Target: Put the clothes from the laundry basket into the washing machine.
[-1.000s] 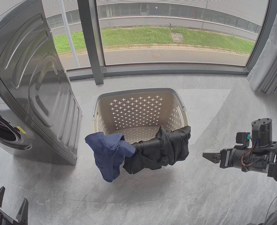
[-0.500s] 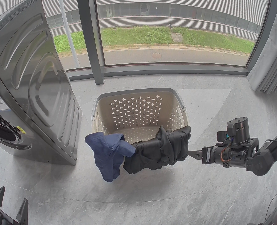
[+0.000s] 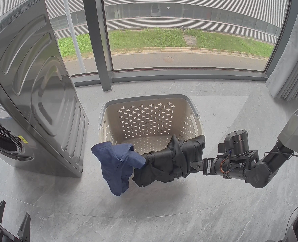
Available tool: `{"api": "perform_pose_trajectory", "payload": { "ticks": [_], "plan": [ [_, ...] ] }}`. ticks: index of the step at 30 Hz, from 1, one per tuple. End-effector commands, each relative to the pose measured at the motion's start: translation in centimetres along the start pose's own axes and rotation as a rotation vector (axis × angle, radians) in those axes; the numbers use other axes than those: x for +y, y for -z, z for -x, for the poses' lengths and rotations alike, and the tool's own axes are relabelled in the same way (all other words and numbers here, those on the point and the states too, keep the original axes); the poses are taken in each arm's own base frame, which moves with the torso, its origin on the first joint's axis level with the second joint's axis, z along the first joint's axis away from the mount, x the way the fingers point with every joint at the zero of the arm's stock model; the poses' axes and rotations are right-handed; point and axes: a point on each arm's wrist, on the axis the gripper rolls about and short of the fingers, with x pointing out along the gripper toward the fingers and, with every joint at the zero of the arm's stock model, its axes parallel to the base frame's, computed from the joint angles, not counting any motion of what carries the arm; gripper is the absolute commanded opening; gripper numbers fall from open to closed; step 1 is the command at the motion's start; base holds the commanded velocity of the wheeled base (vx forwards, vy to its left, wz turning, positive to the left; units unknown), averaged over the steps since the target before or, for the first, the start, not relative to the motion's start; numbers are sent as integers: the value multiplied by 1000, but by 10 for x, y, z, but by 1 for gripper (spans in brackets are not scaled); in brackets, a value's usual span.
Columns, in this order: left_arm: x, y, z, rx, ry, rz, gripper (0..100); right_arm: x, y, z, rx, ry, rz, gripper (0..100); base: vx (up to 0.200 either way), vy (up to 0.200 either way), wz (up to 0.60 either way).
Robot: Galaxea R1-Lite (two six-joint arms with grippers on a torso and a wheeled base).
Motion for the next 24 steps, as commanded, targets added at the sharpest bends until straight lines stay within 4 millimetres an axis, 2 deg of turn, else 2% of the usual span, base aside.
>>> {"api": "perform_pose_trajectory", "payload": {
  "ticks": [1,16,23,24],
  "plan": [
    [0,5,0,-1,0,1,100,-1,6,-25,22,7,2,100,0,0,0],
    [0,5,0,-1,0,1,100,9,-1,-61,-17,1,11,100,0,0,0],
    [0,5,0,-1,0,1,100,14,-5,-68,-34,-11,12,100,0,0,0],
    [0,5,0,-1,0,1,100,14,-4,-69,-31,-10,11,0,0,0,0]
  ]
}}
